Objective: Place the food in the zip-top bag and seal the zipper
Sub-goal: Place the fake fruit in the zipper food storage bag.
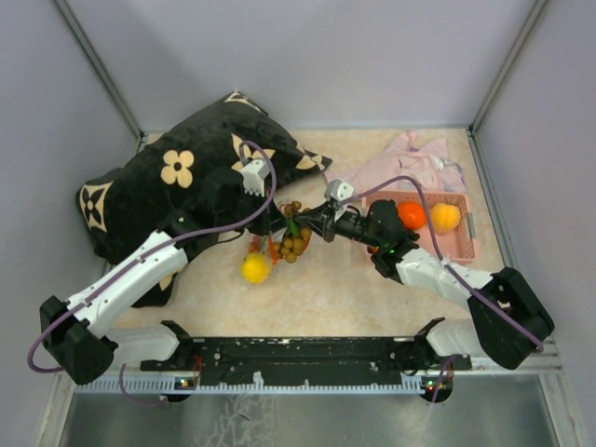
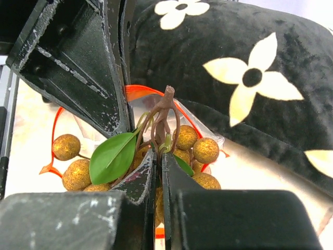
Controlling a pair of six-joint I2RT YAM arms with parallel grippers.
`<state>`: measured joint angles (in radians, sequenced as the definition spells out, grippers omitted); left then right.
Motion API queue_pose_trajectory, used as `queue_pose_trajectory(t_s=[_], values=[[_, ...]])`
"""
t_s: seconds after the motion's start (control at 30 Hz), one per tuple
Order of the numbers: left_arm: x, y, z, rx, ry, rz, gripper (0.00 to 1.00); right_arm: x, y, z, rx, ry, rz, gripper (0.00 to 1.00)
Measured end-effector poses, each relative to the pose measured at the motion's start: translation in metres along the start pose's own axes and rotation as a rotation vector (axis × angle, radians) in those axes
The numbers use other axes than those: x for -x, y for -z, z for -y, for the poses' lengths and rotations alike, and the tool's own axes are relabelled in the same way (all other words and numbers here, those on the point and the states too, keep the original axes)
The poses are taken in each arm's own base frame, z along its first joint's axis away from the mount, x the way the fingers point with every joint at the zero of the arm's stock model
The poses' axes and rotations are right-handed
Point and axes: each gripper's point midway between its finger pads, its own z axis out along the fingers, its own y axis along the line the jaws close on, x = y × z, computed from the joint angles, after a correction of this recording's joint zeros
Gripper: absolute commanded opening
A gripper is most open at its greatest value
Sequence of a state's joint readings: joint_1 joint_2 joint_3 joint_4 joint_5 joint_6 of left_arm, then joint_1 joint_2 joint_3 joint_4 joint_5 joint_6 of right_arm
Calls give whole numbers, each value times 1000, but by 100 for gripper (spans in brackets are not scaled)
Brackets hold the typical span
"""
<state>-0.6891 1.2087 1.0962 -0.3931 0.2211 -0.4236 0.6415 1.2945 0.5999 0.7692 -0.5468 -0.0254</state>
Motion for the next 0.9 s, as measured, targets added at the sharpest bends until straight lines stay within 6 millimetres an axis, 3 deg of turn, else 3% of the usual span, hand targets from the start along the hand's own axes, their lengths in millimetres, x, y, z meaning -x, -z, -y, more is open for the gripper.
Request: queue_pose_trajectory(t_s=[0.17,0.57,0.63,0.9], values=[[2,-2,3,-13,30,15,0,7,5,1,-27,-22,-15,0],[32,-20,36,-125,91,71,0,65,51,26,-282,74,-4,0],[33,-21,32,-104,96,90,0,67,56,26,-292,88,-14,0],[5,-27,-17,95,98,72,4,51,51,24,-270,85,-28,0]])
